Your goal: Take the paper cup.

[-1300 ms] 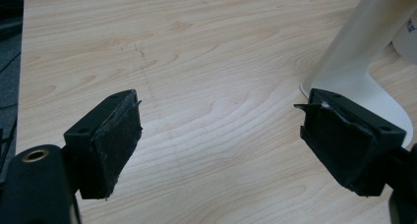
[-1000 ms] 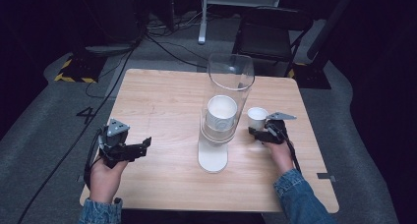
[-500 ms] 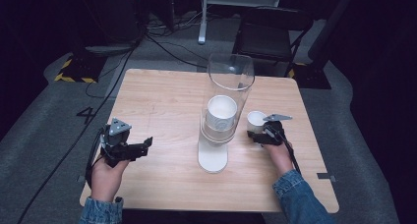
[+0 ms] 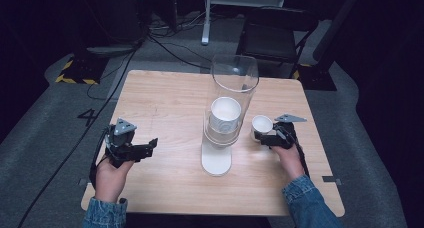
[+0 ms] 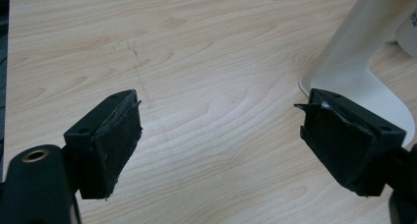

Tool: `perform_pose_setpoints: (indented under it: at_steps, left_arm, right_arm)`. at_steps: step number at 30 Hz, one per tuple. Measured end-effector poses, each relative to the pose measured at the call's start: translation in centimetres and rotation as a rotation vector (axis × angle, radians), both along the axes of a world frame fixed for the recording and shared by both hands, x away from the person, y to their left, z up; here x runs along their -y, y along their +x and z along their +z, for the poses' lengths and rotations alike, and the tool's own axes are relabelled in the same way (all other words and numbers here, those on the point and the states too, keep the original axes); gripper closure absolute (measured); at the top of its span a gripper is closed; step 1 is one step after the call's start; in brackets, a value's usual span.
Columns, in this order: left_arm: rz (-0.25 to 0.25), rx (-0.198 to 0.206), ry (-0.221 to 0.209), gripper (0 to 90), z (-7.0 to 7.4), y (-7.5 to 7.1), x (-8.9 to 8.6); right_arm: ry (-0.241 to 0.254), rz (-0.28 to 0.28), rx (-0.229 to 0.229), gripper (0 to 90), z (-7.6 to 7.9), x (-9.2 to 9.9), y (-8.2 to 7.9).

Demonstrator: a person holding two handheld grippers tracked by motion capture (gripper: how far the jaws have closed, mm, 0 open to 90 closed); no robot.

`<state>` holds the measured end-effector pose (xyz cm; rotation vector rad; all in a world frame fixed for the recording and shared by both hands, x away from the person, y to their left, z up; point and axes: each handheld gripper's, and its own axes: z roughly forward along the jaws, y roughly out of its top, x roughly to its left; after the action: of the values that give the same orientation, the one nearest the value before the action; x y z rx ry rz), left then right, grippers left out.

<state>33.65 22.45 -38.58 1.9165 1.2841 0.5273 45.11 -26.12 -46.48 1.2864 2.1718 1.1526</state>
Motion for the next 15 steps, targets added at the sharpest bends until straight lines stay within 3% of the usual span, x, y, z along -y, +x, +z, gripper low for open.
perform_pose_setpoints:
  at_steps: [4, 6, 10, 15]
  left_arm:
    - [-0.004, -0.004, 0.002, 15.5, 0.0, 0.3, 0.1]
    - [-0.006, -0.005, 0.003, 15.5, 0.0, 0.4, 0.1]
    - [-0.01, -0.009, 0.006, 15.5, 0.0, 0.5, 0.2]
    - [-0.011, -0.012, 0.007, 15.5, -0.1, 0.7, 0.1]
  right_arm:
    - [0.061, 0.01, 0.056, 12.4, 1.9, 0.7, -1.2]
    - [0.059, 0.015, 0.056, 12.4, 2.3, 0.8, -1.4]
    - [0.02, 0.031, 0.094, 13.6, 4.5, 1.8, -2.7]
    - [0.036, 0.044, 0.114, 14.2, 5.7, 3.0, -3.7]
